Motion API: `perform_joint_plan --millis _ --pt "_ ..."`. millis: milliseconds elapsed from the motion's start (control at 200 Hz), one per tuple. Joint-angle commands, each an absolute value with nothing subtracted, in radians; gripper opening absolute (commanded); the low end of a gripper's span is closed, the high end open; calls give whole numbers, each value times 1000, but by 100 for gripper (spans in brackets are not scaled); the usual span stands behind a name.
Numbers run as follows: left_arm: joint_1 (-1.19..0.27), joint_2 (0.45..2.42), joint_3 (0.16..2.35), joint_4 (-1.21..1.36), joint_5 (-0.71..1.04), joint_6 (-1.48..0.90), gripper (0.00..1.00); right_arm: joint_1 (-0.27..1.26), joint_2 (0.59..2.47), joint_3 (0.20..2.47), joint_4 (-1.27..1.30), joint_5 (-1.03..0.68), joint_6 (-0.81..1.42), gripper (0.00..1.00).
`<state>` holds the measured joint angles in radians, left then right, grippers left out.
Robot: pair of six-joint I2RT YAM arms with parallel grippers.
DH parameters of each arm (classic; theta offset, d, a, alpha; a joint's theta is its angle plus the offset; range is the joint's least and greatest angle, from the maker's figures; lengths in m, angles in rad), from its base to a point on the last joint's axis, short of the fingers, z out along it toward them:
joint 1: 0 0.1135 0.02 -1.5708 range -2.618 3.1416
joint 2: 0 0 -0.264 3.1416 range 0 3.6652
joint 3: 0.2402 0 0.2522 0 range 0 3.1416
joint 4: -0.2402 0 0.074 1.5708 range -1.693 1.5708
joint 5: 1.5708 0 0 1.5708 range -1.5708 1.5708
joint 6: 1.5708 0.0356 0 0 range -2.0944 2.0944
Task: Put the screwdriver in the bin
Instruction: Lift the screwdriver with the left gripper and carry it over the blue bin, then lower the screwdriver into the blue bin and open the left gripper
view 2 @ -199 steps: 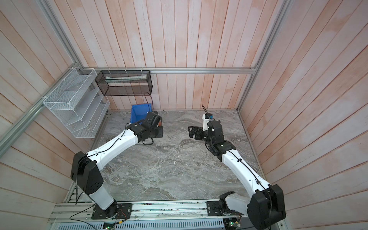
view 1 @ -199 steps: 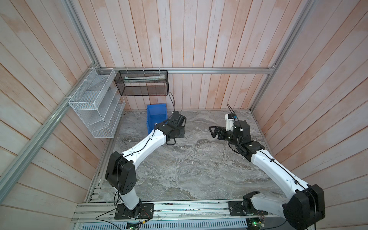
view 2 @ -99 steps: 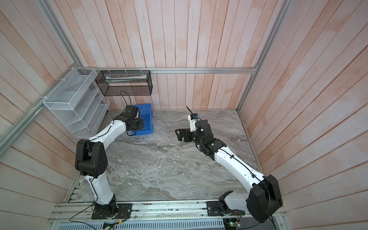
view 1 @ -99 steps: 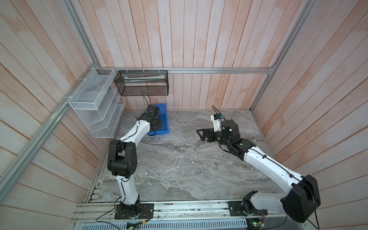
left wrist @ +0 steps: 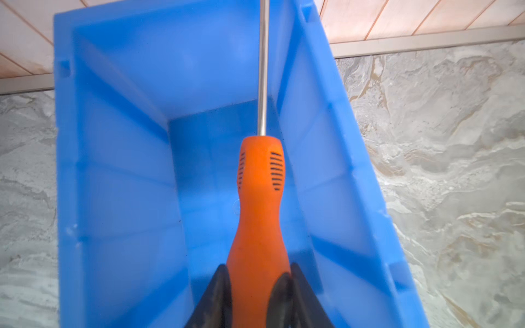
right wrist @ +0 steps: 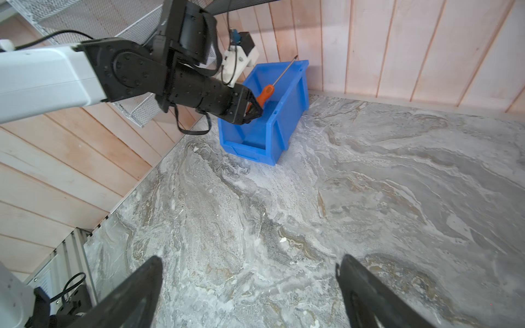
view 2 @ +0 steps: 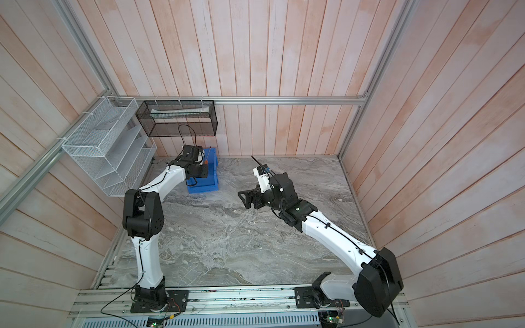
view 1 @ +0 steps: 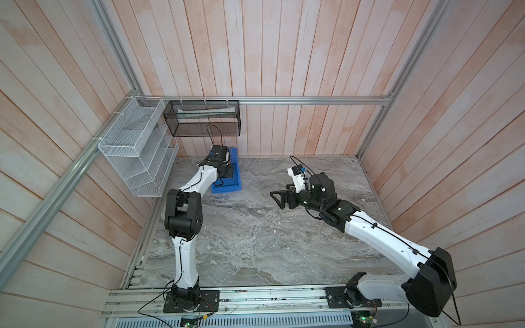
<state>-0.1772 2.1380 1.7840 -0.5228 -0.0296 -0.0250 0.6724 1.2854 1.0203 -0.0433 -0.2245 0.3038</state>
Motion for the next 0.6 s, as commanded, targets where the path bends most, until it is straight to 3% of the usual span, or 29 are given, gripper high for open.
perform_joint_plan --millis 0,420,595 --pt "-172 2183 1843 -535 -25 19 13 677 1270 1053 -3 -244 295 98" --pt "-173 2047 1579 -418 -111 92 13 678 1312 1070 2 -224 300 98" --pt "-168 2070 1595 -436 -159 107 14 677 1337 1091 -4 -224 298 98"
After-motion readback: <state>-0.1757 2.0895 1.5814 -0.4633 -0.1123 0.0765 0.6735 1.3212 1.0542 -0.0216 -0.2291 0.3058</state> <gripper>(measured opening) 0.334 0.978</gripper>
